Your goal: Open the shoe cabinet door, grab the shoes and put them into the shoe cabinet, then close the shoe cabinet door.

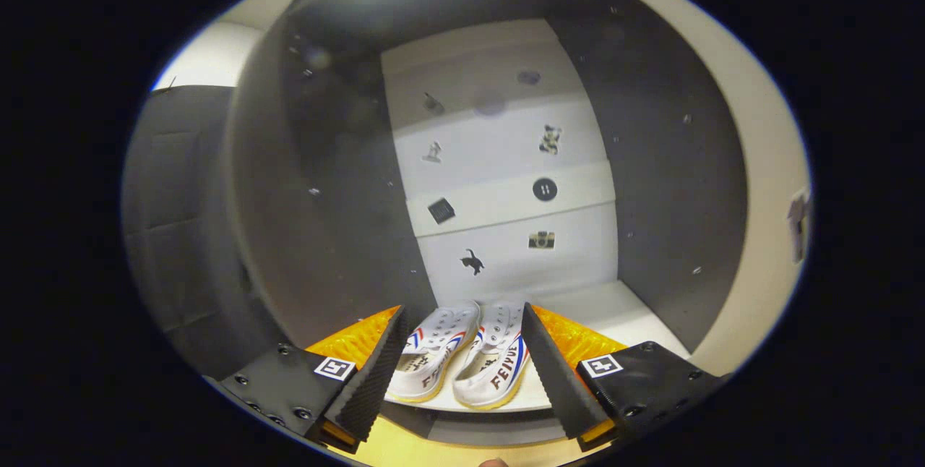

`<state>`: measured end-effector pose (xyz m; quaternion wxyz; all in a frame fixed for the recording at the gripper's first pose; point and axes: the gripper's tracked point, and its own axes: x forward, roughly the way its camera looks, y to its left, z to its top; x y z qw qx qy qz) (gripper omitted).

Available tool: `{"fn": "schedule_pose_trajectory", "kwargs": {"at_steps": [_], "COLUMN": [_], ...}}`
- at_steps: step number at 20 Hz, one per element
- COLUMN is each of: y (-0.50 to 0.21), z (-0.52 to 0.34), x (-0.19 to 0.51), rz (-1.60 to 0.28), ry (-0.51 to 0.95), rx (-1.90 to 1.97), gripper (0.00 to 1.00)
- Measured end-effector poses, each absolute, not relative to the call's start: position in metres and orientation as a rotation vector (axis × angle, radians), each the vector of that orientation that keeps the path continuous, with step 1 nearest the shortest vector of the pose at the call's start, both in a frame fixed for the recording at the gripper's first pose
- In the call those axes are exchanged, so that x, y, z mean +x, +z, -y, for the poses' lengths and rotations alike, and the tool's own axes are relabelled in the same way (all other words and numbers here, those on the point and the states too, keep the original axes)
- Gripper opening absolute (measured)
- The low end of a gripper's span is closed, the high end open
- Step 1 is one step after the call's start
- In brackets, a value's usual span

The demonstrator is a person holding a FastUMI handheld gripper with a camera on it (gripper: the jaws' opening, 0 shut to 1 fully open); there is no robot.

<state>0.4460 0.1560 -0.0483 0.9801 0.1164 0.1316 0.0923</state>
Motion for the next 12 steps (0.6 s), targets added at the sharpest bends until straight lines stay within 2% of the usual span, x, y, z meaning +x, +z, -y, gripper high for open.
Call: {"fn": "schedule_pose_trajectory", "kwargs": {"at_steps": [4,12], "y": [0.002,0.055], "z": [-0.155,-0.125], "x": [0.371,0.225], "rz": [-0.180,-0.119], "ry": [0.222,0.263], "rx": [0.188,0.119], "gripper": [0.98,0.97]}}
